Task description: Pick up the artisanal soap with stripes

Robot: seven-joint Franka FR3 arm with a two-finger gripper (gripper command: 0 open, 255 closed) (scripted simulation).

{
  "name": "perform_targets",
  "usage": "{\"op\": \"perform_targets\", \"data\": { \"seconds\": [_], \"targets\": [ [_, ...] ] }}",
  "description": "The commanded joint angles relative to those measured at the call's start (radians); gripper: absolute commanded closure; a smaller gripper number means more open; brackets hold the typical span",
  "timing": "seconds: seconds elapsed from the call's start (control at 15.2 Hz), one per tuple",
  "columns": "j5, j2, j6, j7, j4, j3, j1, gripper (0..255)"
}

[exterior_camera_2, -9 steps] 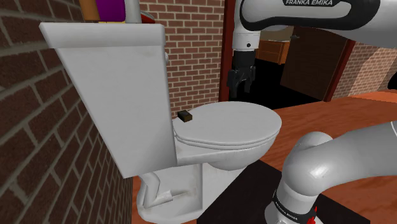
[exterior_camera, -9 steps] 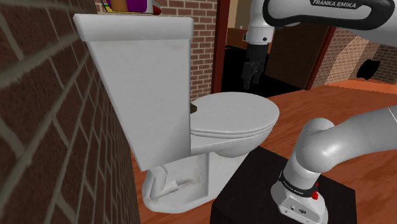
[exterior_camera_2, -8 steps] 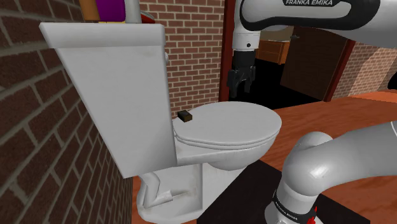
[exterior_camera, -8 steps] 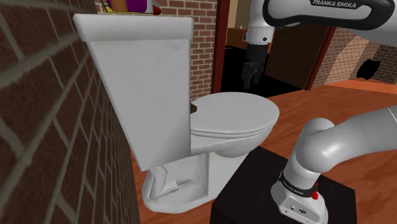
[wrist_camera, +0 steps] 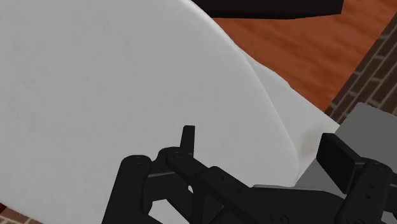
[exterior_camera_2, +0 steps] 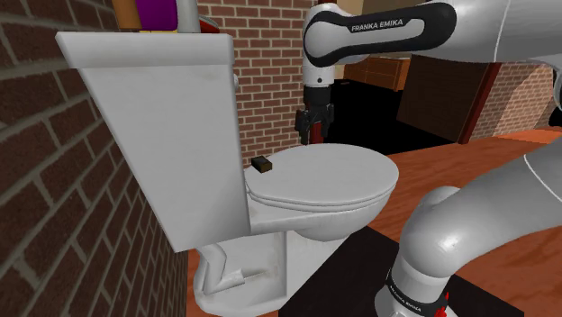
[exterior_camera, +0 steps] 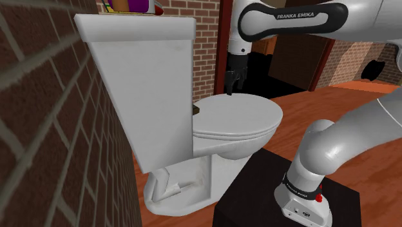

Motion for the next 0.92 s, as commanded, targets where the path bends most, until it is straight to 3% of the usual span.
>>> {"op": "perform_targets", "data": {
  "seconds": [0.0, 0.86],
  "targets": [
    [0.0, 0.057, 0.066, 0.003, -0.003, 0.001, 0.002, 0],
    [0.0, 0.517, 0.325, 0.031, 0.222, 0.014, 0.011, 0]
  ]
}}
